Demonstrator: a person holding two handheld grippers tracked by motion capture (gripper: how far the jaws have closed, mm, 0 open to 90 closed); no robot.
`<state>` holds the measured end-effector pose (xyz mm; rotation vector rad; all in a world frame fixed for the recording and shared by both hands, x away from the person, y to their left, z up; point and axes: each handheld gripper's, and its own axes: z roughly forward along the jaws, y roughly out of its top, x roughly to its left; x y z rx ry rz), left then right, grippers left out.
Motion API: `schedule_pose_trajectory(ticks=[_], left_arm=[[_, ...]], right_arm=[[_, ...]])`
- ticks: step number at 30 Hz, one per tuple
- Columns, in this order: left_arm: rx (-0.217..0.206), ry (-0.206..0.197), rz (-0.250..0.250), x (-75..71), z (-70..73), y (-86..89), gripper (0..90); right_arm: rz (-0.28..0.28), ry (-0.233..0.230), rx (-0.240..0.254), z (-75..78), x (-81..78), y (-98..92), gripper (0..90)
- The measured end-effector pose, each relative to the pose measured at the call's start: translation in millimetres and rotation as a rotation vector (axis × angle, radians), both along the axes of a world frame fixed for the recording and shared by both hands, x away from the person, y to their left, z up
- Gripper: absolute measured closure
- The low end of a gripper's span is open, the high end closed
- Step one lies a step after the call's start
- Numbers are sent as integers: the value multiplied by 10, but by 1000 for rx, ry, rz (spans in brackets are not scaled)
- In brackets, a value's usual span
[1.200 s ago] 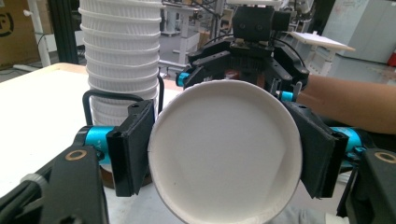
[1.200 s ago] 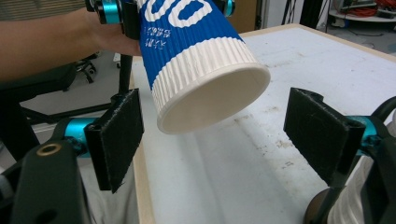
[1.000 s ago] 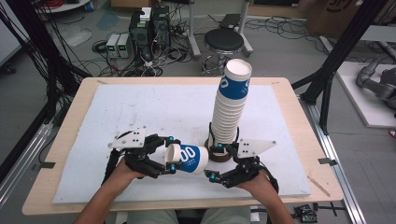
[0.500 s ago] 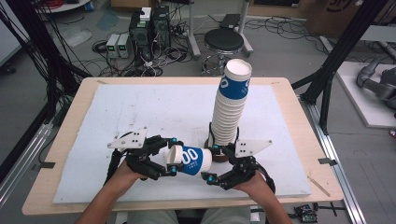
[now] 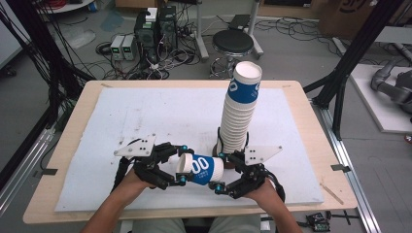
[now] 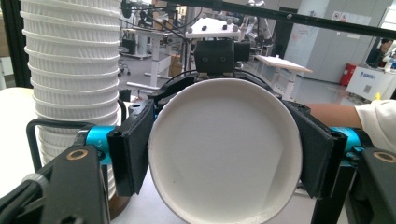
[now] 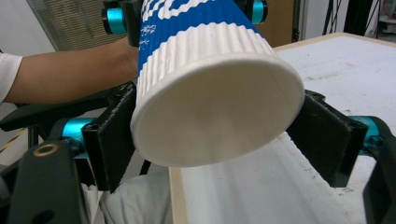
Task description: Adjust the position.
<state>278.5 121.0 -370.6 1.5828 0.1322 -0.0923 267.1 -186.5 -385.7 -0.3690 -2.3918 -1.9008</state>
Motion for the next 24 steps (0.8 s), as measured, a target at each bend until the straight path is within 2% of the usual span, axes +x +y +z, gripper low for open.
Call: schedule_pose_trajectory(ticks=[4, 9, 11, 12, 13, 14, 22, 24], left_arm=[[8, -18, 5, -5, -4, 13, 307], [71, -30, 19, -22, -14, 16, 298], [101, -25, 35, -35, -15, 6, 251], [124, -15, 47, -39, -17, 2, 191], [139, -8, 58, -41, -17, 1, 191], [154, 7, 71, -44, -17, 6, 152], [200, -2, 98, -55, 29, 182, 151], [208, -8, 111, -60, 69, 234, 151]], right_arm=[[-3, -16, 3, 13, -2, -21, 243], [-5, -35, -18, 32, -4, -34, 266], [3, -27, -29, 35, -9, -33, 270], [6, -30, -36, 39, -7, -30, 271], [6, -30, -36, 39, -7, -30, 271], [1, -38, -50, 52, -7, -29, 271], [-15, -40, -82, 144, 4, -86, 271], [-20, -42, -105, 187, 10, -100, 271]])
